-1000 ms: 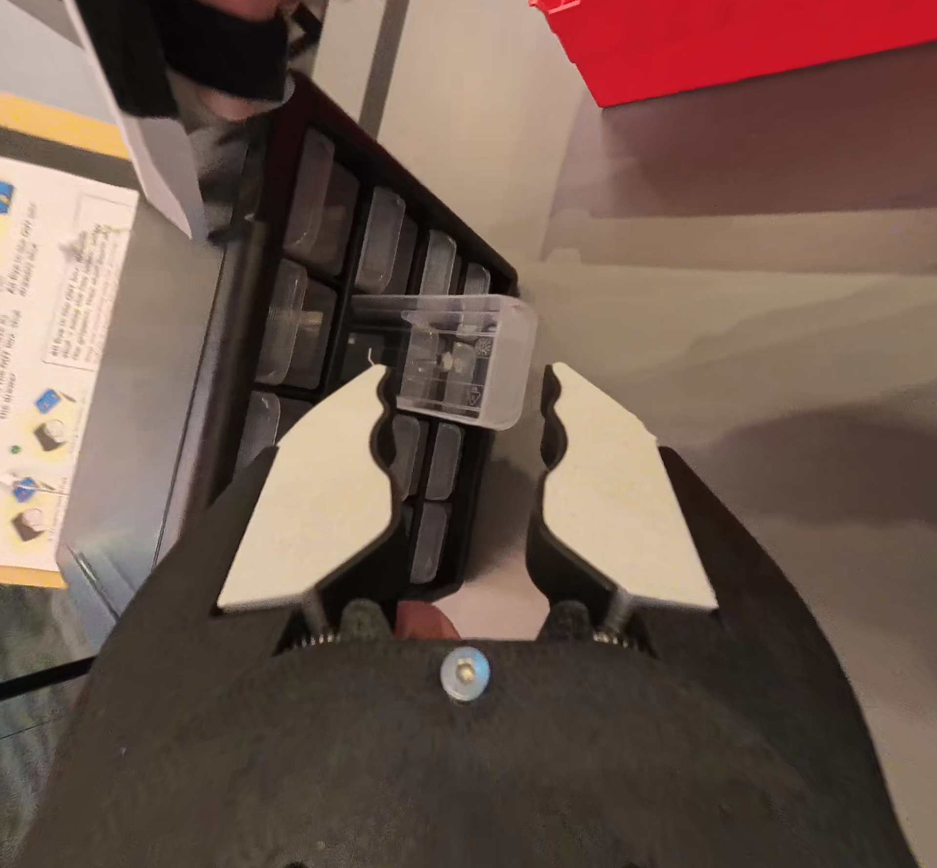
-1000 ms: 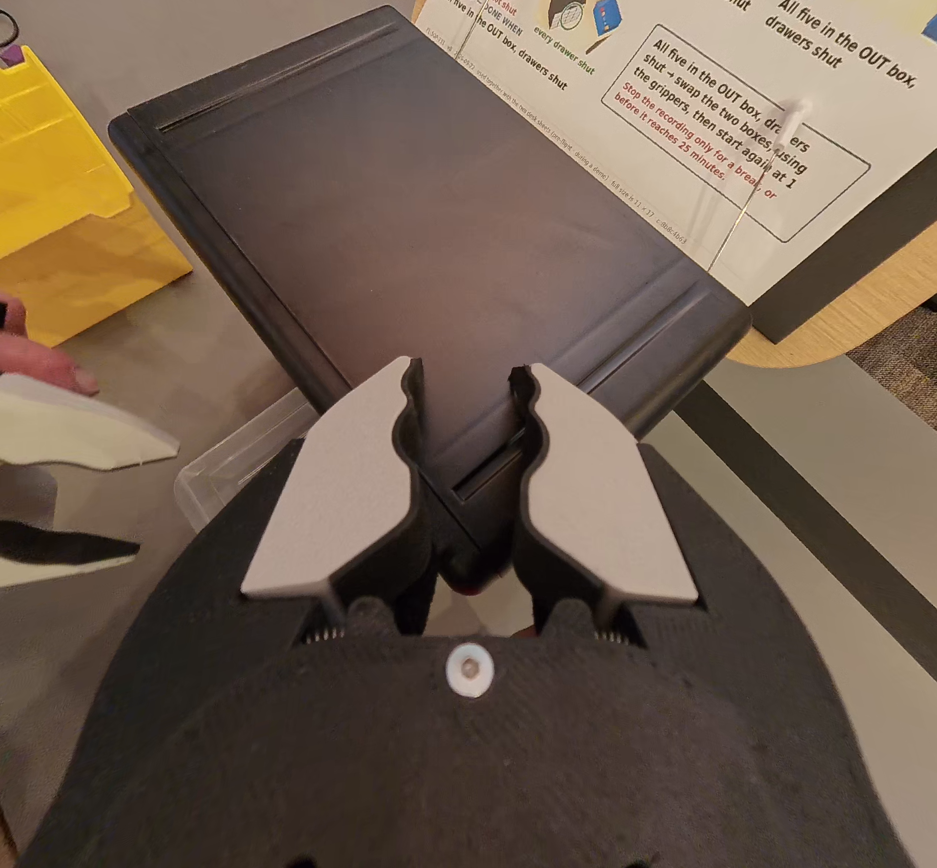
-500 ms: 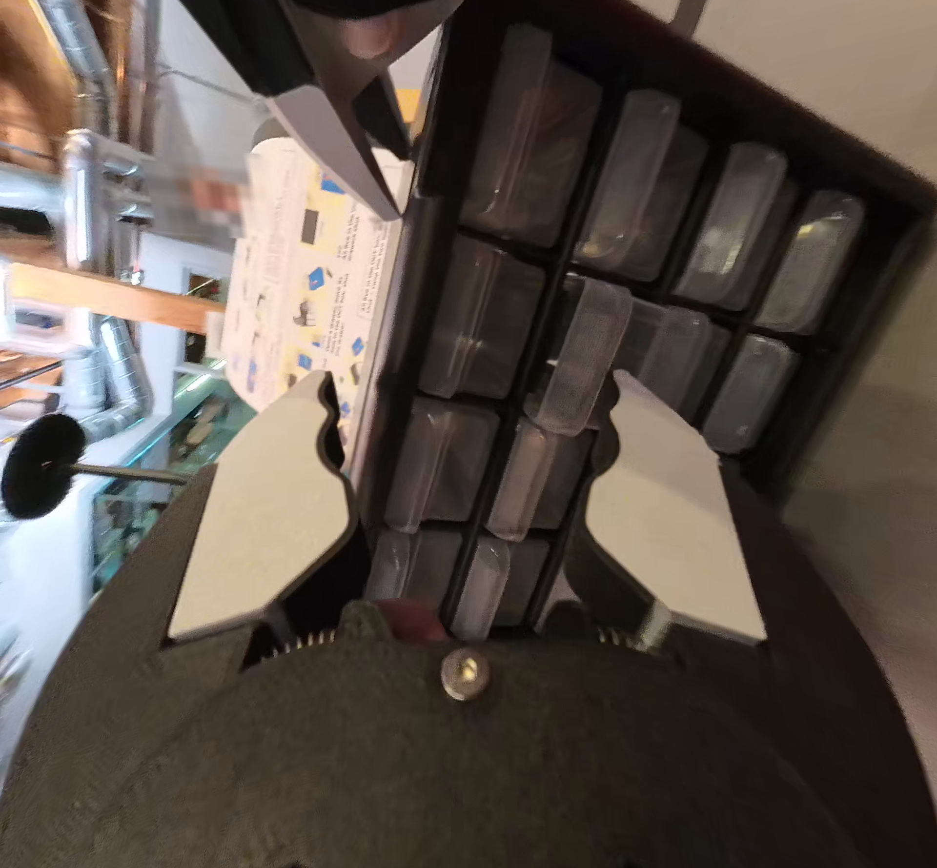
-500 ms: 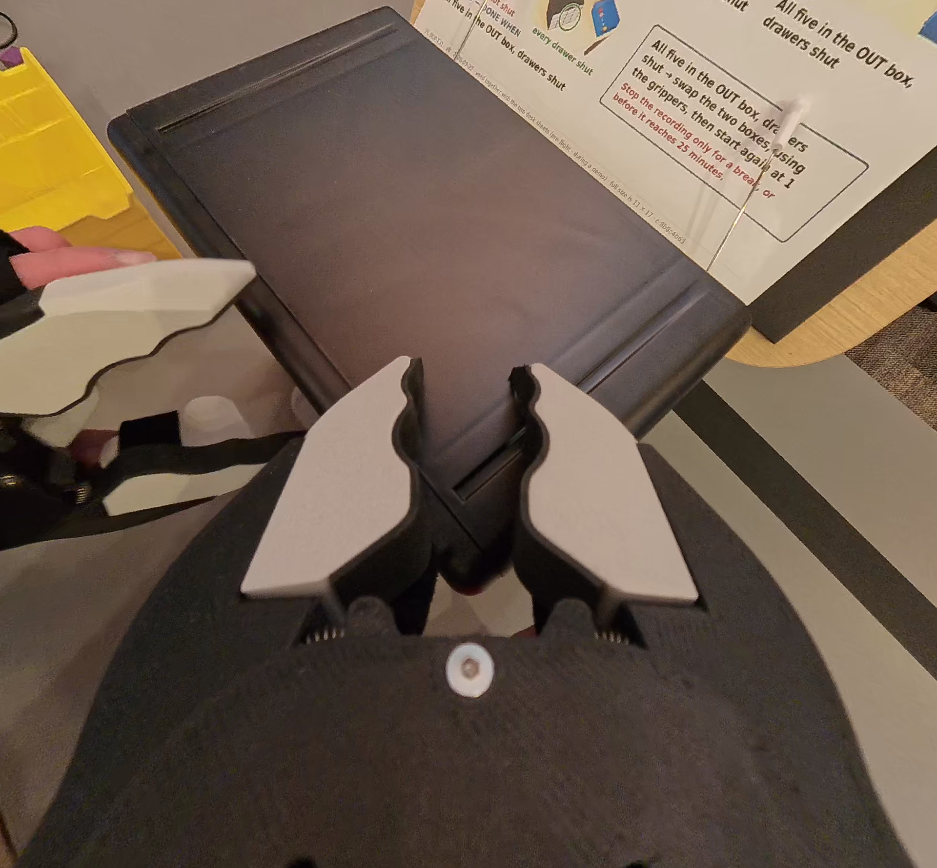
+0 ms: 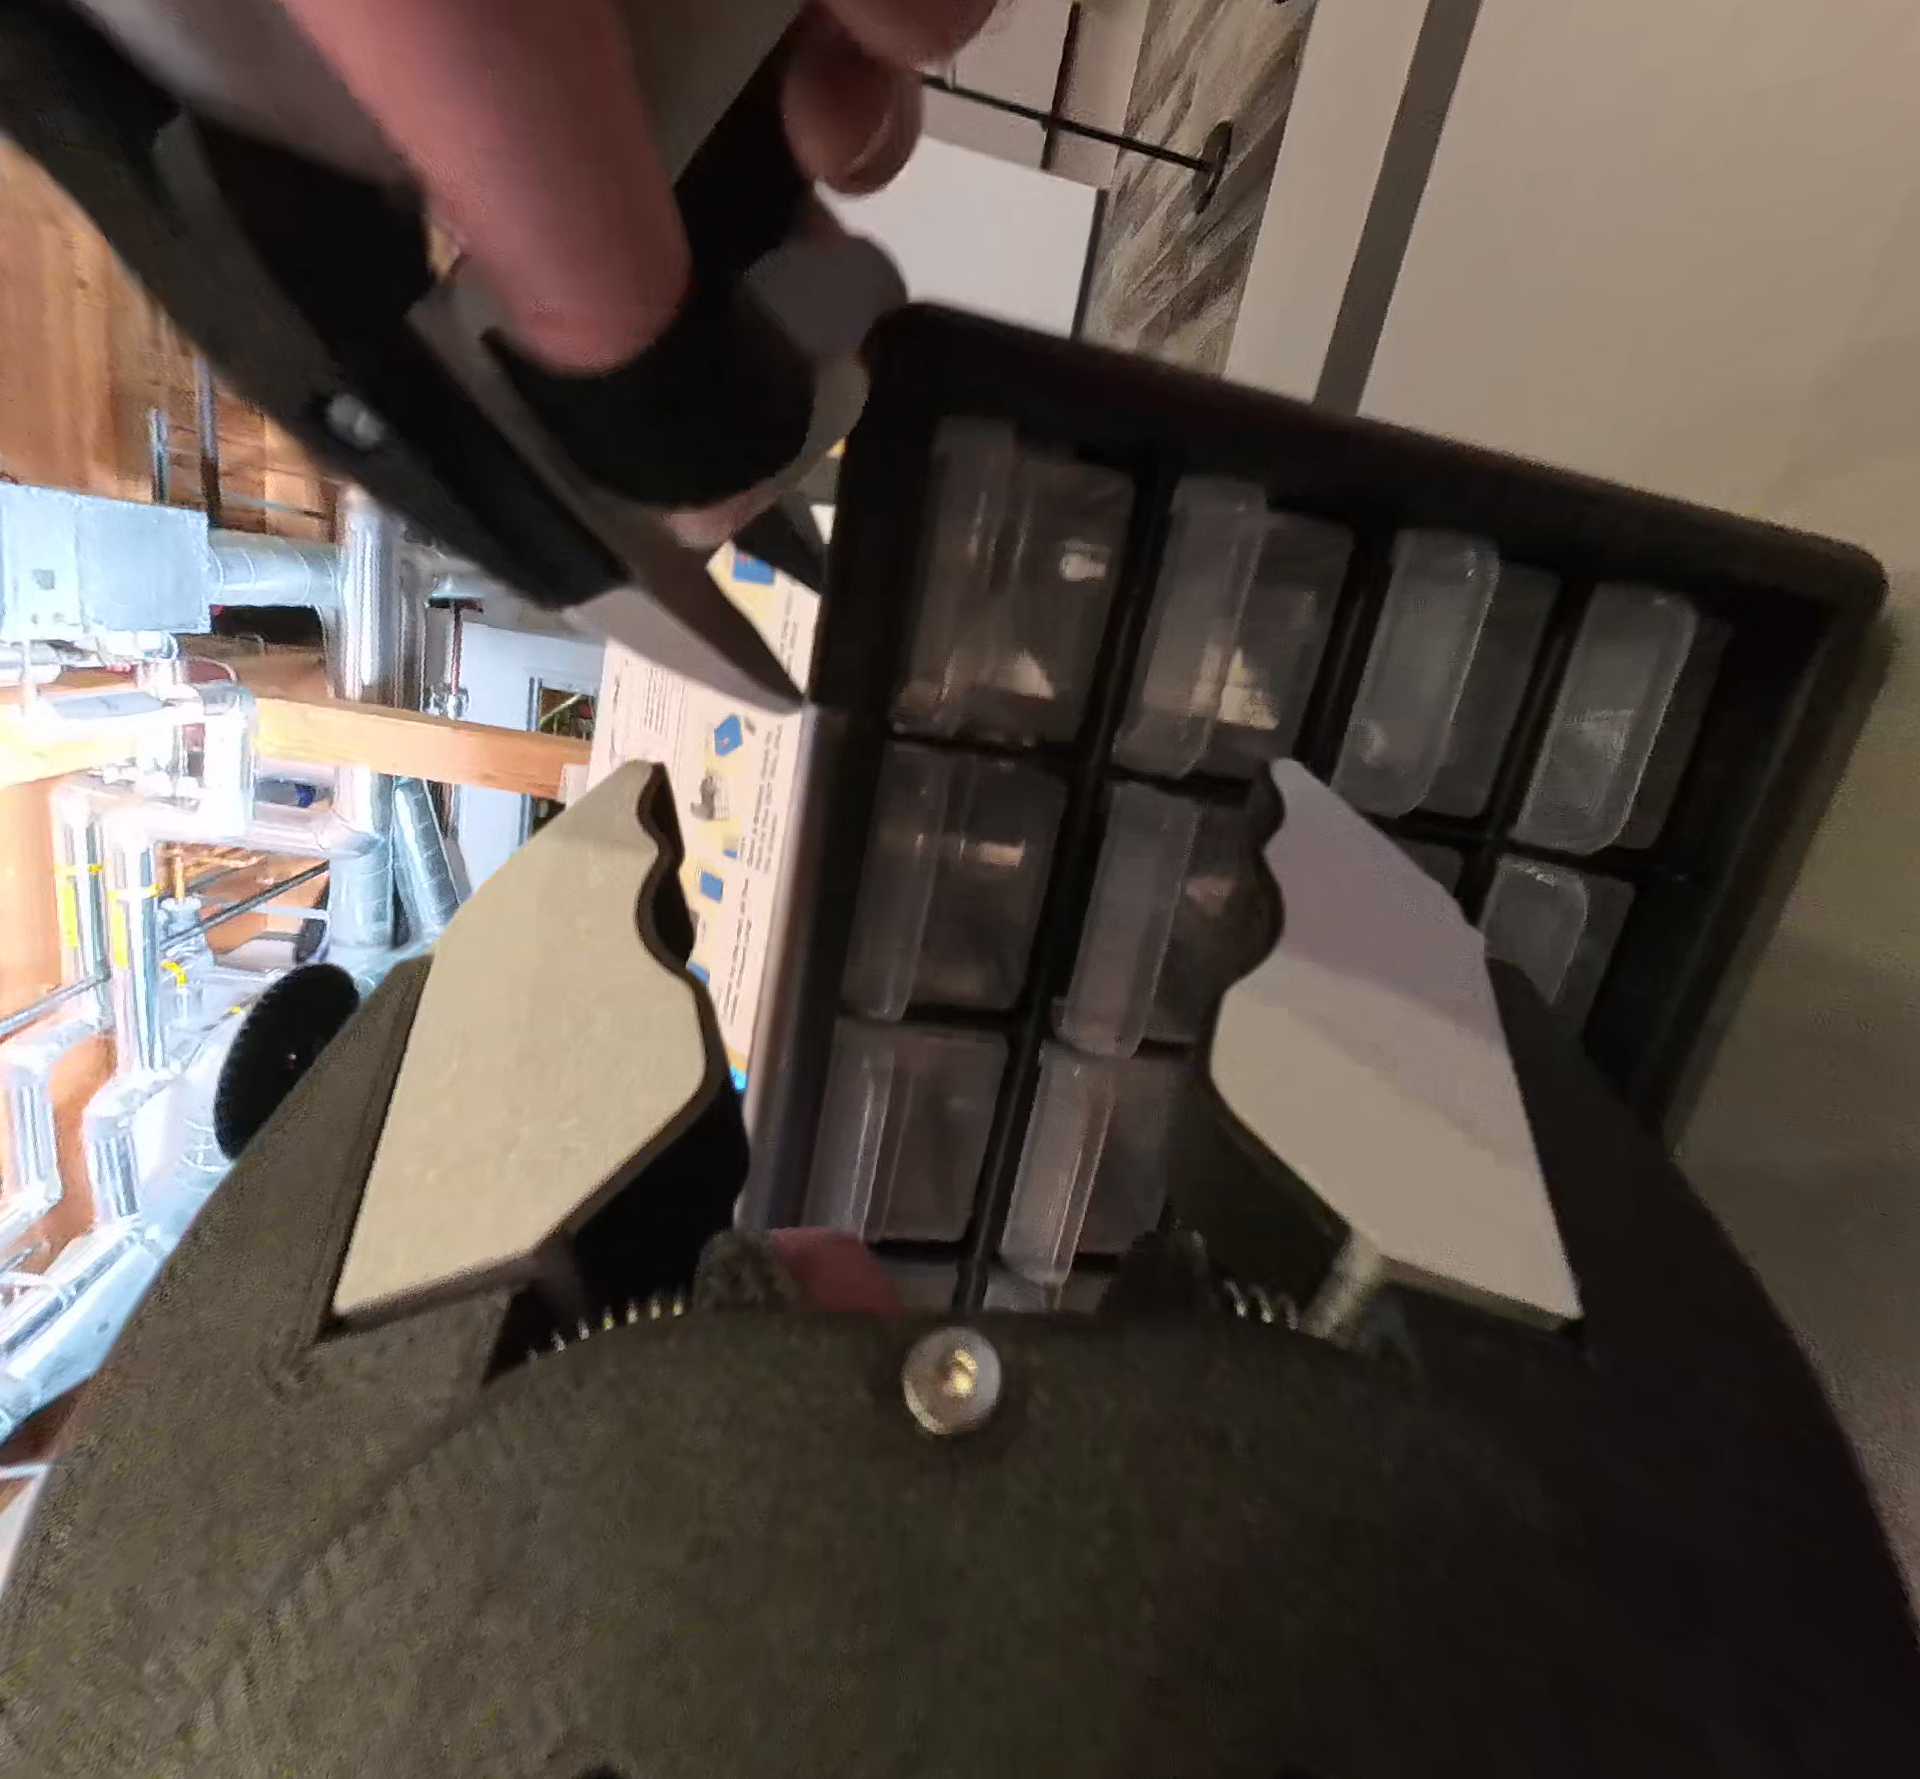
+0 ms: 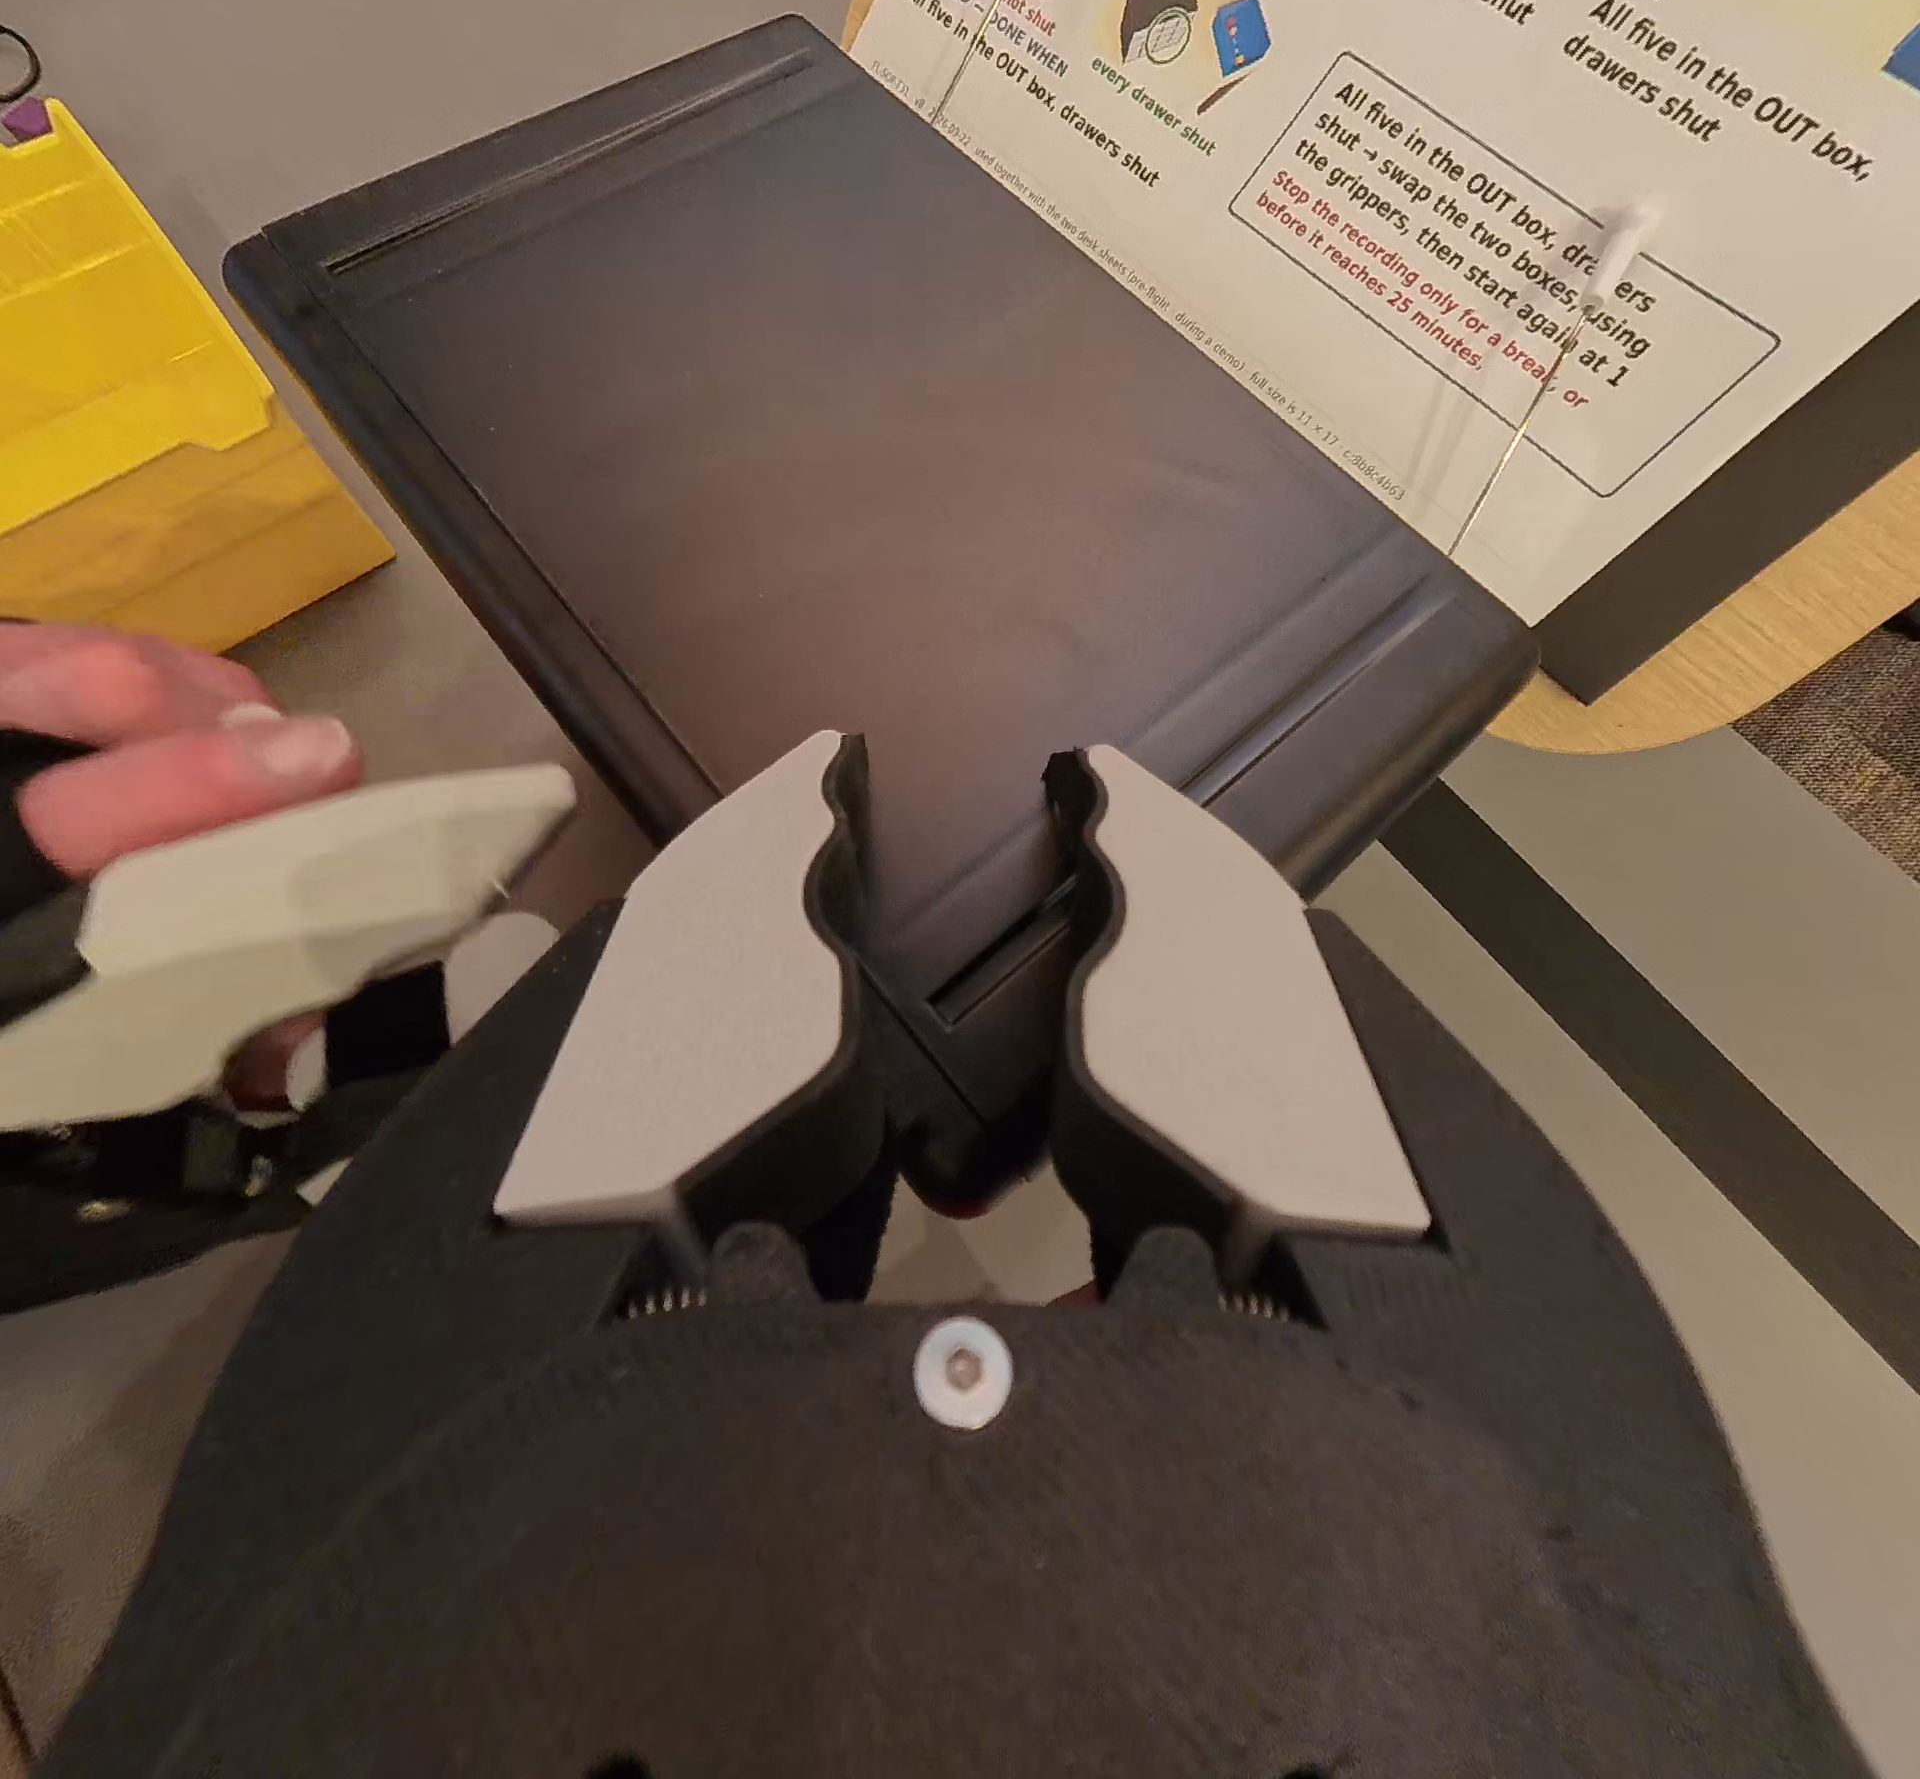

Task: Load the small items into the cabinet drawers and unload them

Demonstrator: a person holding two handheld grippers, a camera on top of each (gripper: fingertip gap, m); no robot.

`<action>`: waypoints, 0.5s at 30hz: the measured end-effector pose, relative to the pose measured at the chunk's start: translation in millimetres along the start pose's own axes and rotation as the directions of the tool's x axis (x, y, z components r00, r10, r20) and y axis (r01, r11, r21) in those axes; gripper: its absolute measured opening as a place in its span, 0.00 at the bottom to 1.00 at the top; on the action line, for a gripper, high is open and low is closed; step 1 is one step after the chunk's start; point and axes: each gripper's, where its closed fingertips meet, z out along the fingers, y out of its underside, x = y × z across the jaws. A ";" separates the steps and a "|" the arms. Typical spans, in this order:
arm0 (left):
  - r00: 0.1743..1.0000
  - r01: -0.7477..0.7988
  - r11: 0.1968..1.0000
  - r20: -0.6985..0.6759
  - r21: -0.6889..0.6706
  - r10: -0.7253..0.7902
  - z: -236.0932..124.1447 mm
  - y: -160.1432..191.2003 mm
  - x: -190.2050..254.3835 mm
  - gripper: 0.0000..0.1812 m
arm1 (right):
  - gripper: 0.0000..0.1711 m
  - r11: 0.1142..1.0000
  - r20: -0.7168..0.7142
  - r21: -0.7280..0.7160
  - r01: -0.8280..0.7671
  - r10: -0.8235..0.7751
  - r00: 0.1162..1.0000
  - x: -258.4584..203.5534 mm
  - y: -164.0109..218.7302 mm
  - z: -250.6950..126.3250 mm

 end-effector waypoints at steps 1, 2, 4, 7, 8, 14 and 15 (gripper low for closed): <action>1.000 -0.016 1.000 0.005 0.000 0.016 4.0 -3.1 3.2 0.56 | 0.21 1.000 -0.001 0.000 0.000 0.000 1.000 -0.1 0.1 0.0; 1.000 -0.020 1.000 0.009 -0.006 0.020 9.0 -4.9 5.6 0.56 | 0.21 1.000 -0.001 0.001 0.000 0.000 1.000 -0.2 0.1 -0.1; 1.000 -0.010 1.000 0.014 -0.018 0.011 17.9 -7.1 8.4 0.56 | 0.21 1.000 -0.002 0.000 0.000 0.000 1.000 -0.2 0.3 -0.1; 0.999 -0.003 1.000 0.053 -0.021 0.004 23.1 -9.4 4.6 0.51 | 0.20 1.000 0.000 -0.001 -0.009 0.009 1.000 0.7 0.6 -0.6; 0.998 -0.002 1.000 0.055 -0.020 0.003 23.1 -9.4 4.4 0.51 | 0.20 1.000 0.002 -0.001 -0.009 0.009 1.000 0.8 0.6 -0.6; 0.997 -0.003 1.000 0.082 0.004 0.002 17.9 -9.8 9.3 0.45 | 0.20 1.000 0.006 0.000 -0.009 0.009 1.000 0.8 0.5 -0.6; 0.996 0.001 1.000 0.085 0.008 -0.002 16.6 -10.6 9.5 0.44 | 0.20 1.000 0.007 0.000 -0.009 0.009 1.000 0.8 0.6 -0.6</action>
